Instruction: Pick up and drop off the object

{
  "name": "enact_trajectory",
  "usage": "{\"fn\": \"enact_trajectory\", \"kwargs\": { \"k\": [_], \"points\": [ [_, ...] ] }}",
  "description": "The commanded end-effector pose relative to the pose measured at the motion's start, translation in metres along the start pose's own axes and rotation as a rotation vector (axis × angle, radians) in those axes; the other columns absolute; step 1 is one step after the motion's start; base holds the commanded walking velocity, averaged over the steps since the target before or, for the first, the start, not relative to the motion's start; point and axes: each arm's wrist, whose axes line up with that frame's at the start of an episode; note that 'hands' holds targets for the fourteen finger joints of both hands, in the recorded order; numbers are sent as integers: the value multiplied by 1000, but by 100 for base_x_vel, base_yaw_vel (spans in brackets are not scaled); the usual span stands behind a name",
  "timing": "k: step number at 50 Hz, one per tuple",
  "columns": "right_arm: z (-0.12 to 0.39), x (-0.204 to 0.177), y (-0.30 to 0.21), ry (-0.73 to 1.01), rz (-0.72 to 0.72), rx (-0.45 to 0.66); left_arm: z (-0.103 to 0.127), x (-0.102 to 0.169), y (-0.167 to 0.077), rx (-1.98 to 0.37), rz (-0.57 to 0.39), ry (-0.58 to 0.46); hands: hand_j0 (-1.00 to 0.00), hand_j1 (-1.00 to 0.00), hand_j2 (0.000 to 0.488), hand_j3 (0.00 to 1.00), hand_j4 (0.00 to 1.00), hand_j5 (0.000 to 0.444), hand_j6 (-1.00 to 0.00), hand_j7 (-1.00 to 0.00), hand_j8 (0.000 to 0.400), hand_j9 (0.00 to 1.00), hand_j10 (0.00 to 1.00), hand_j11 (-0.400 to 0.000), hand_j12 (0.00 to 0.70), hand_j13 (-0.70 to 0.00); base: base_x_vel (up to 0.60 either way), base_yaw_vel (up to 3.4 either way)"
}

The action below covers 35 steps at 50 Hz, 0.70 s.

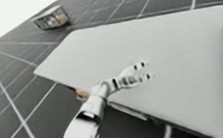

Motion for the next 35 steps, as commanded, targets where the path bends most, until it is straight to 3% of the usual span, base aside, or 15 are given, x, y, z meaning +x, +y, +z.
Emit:
{"fn": "enact_trajectory", "kwargs": {
  "k": [1, 3, 12, 13, 14, 15, 16, 17, 18, 19, 22, 25, 27, 31, 35],
  "points": [
    [-26, 16, -66, 63, -117, 15, -23, -2, -14, 24, 23, 24, 0, 0, 0, 1000, 1000, 0, 0, 0, 0, 1000, 1000, -400, 0, -700, 0, -38],
    [-47, 27, -115, 105, -185, 21, -16, 6, -28, 24, 3, 20, 0, 0, 0, 1000, 1000, 0, 0, 0, 0, 1000, 1000, -400, 0, -700, 0, -40],
    [-5, 6, -121, 65, -148, 74, -15, -23, -45, 43, -27, -48, 0, 0, 0, 1000, 1000, 0, 0, 0, 0, 1000, 1000, -400, 0, -700, 0, -43],
    [-16, 5, -119, 83, -142, 49, -20, -24, -39, 45, -9, -59, 0, 0, 0, 932, 1000, 34, 0, 0, 0, 1000, 1000, -400, 0, -700, 0, -36],
    [-31, 3, -111, 121, -123, 24, -19, -31, -38, 25, 13, -66, 0, 0, 0, 211, 978, 383, 0, 0, 0, 1000, 1000, -400, 0, -700, 0, -32],
    [-39, 6, -104, 134, -117, -9, -22, -42, -32, -4, 16, -75, 0, 0, 0, 0, 190, 95, 0, 0, 0, 1000, 1000, -400, 0, -700, 0, -29],
    [-44, 8, -86, 147, -105, -23, -24, -37, -27, 6, 40, -85, 0, 0, 0, 0, 0, 0, 0, 0, 0, 932, 1000, -400, 0, -700, 0, -25],
    [-59, 9, -76, 160, -101, -63, -19, -41, -24, -7, 73, -77, 0, 0, 0, 0, 0, 0, 0, 0, 0, 211, 978, -391, 0, -684, 0, -21],
    [-74, 10, -69, 206, -88, -92, -25, -31, -16, -24, 84, -69, 0, 0, 0, 0, 0, 0, 0, 0, 0, 0, 190, -76, 0, -133, 0, -16],
    [-88, 11, -66, 210, -90, -118, -28, -36, -14, -40, 103, -76, 0, 0, 0, 0, 0, 0, 0, 0, 0, 0, 0, 0, 0, 0, 0, -13],
    [-141, 28, -35, 247, -55, -197, -35, -21, 21, -95, 163, -53, 0, 0, 0, 0, 0, 0, 0, 0, 0, 0, 0, 0, 0, 0, 0, -3],
    [-182, 8, -25, 256, 19, -325, -50, -3, 51, -128, 167, -19, 0, 0, 0, 0, 0, 0, 0, 0, 0, 0, 0, 0, 0, 0, 0, 7],
    [-202, -9, -21, 282, 72, -349, -43, 7, 56, -136, 172, -20, 0, 0, 0, 0, 0, 0, 0, 0, 0, 0, 0, 0, 0, 0, 0, 9],
    [-188, -97, -9, 192, 282, -437, -15, 7, 47, -141, 166, -114, 0, 0, 0, 0, 0, 0, 0, 0, 0, 0, 0, 0, 0, 0, 0, 9],
    [-132, -206, 7, -107, 616, -452, 17, -40, 41, -20, 245, -401, 0, 0, 0, 0, 0, 0, 0, 0, 0, 0, 0, 0, 0, 0, 0, 10]
  ]
}}
